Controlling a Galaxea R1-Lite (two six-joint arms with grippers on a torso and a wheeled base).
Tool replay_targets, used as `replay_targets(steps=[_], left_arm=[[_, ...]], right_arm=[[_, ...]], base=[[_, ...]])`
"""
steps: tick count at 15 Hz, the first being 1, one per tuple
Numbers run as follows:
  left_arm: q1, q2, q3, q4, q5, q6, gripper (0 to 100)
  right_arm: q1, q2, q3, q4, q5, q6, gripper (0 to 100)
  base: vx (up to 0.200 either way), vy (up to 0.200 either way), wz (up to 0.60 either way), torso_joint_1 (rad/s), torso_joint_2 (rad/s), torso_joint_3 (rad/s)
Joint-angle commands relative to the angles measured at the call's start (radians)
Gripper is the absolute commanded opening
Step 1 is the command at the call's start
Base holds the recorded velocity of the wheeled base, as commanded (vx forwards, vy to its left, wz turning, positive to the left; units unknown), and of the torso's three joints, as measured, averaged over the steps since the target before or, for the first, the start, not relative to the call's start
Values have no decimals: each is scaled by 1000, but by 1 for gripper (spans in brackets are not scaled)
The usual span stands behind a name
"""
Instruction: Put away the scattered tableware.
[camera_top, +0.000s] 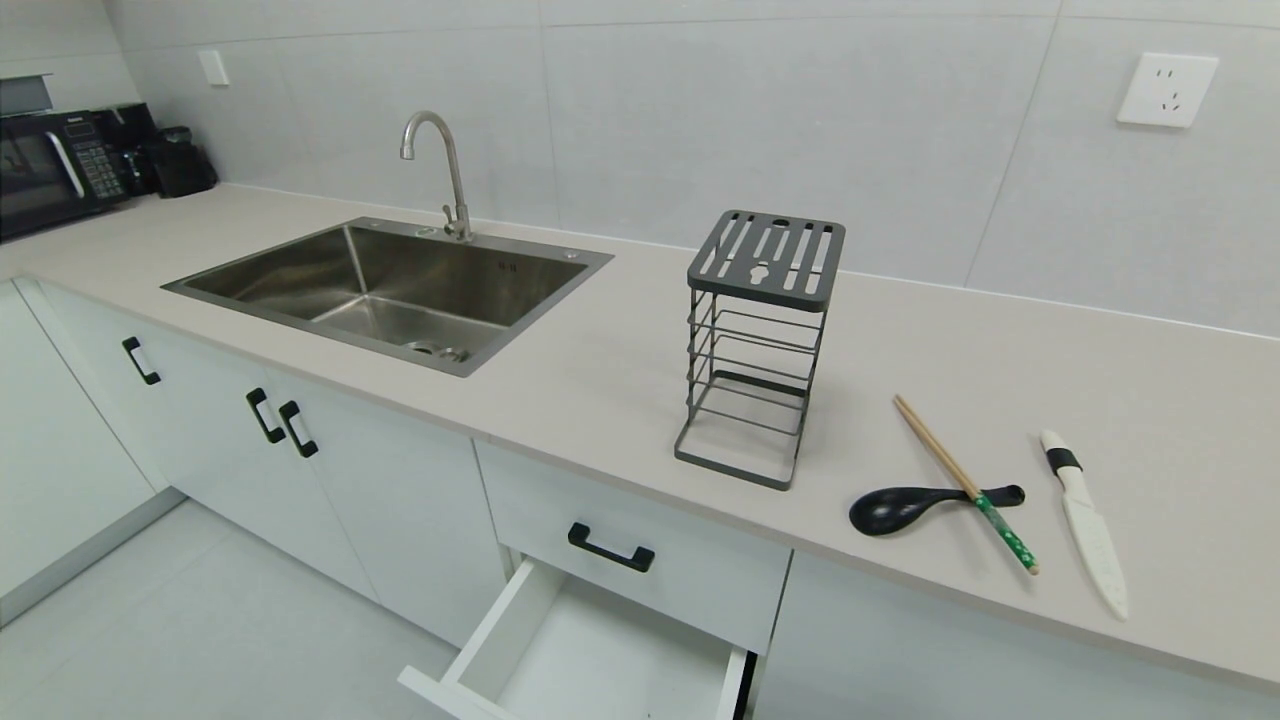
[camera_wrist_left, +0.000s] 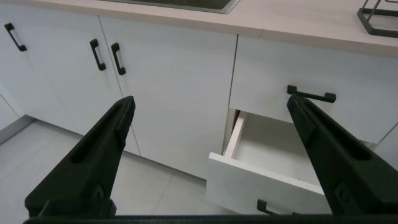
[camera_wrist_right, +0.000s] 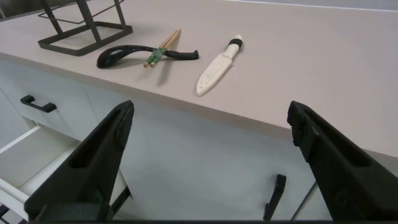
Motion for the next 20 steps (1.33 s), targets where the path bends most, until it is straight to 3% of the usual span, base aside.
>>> replay_targets(steps=[1,3,6,10,15,20], left_arm=[[0,1,0,0,0,0,100],[0,1,0,0,0,0,100],[0,1,0,0,0,0,100],[0,1,0,0,0,0,100],[0,1,0,0,0,0,100],[0,1,0,0,0,0,100]], right_arm=[[0,0,1,-8,4,1,100],[-6,40,-97,-185,8,4,100],[2,141,-215,-148,108,-4,100],[43,451,-344,-82,214,2,100],[120,622,-349,-79,220,-4,100],[123,719,-336,-80,223,-24,100]], base=[[0,0,0,0,0,0],[0,0,0,0,0,0],[0,0,0,0,0,0],[0,0,0,0,0,0],[0,0,0,0,0,0],[0,0,0,0,0,0]])
